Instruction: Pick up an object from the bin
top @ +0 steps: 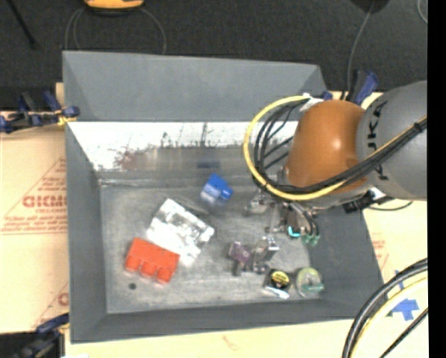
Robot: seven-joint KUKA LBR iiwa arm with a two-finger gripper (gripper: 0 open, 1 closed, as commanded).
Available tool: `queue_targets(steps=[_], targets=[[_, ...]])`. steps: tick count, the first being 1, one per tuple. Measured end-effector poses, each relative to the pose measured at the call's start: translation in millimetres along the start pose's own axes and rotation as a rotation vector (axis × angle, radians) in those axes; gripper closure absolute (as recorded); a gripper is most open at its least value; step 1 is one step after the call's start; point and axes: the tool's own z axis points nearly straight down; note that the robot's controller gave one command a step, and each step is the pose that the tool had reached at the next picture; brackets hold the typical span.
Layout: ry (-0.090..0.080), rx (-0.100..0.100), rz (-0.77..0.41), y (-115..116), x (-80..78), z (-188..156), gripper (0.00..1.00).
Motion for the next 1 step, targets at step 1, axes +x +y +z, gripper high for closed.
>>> queue_targets(steps=[1], targets=[[-0.014,-0.002,0.061,-25.3,20.9,79.6,0.00]])
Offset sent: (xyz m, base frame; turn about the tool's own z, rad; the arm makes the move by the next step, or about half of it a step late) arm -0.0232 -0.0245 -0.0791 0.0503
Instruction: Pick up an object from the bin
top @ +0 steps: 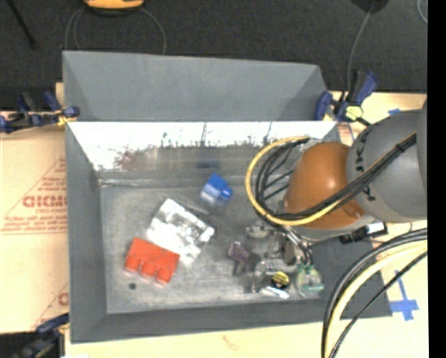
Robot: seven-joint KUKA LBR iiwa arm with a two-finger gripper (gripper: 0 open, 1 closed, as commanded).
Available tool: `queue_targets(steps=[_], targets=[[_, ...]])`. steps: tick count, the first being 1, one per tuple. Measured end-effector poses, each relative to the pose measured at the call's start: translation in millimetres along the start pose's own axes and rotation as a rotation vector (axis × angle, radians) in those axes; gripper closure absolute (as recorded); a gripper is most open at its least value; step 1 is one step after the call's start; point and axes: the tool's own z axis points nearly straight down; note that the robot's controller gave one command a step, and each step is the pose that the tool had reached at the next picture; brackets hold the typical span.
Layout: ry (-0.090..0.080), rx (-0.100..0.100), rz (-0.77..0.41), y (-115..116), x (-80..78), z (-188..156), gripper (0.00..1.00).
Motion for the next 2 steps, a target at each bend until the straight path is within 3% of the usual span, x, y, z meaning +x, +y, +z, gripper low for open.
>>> queue_targets(steps=[1,2], targets=[[0.001,0.001,-0.004,0,-1.1,-3,1.00],[-0.002,0.003,-0.142,15,-3.6,-142,1.00]])
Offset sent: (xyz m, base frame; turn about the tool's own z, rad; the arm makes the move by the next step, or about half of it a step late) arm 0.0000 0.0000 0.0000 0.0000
